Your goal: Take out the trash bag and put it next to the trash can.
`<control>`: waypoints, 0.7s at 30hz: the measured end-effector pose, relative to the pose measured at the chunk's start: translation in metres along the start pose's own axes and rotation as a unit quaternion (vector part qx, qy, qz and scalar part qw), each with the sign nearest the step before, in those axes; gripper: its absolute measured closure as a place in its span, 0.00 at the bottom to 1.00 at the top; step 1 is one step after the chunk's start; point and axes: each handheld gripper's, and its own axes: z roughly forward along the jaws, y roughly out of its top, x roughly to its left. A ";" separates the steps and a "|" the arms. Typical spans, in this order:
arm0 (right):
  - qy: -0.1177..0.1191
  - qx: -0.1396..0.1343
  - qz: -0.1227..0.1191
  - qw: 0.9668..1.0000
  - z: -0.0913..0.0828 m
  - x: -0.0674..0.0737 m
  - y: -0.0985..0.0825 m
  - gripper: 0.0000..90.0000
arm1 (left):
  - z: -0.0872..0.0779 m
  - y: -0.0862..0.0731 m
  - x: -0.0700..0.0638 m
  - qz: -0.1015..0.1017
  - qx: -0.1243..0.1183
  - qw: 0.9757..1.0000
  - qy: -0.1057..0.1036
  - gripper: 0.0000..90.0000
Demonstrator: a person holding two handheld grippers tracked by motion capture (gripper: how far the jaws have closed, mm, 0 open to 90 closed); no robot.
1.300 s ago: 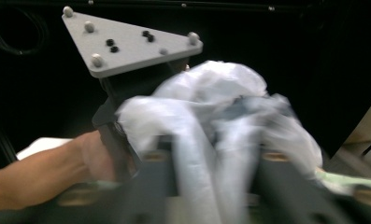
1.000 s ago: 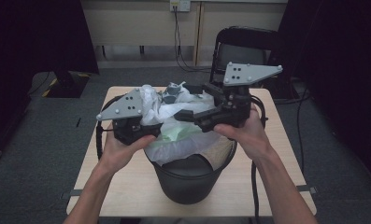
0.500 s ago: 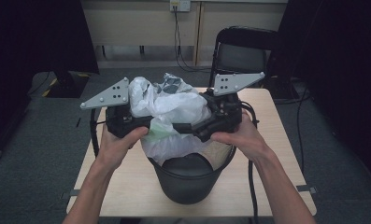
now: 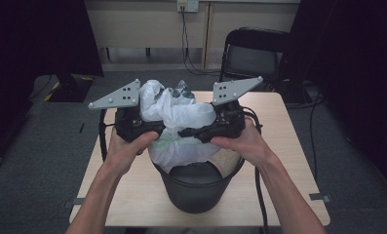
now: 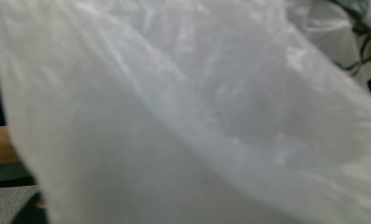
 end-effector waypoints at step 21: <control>-0.073 -0.017 0.014 0.997 -0.021 -0.017 -0.010 0.89 | -0.027 -0.011 0.001 -0.014 0.011 0.996 0.082 0.34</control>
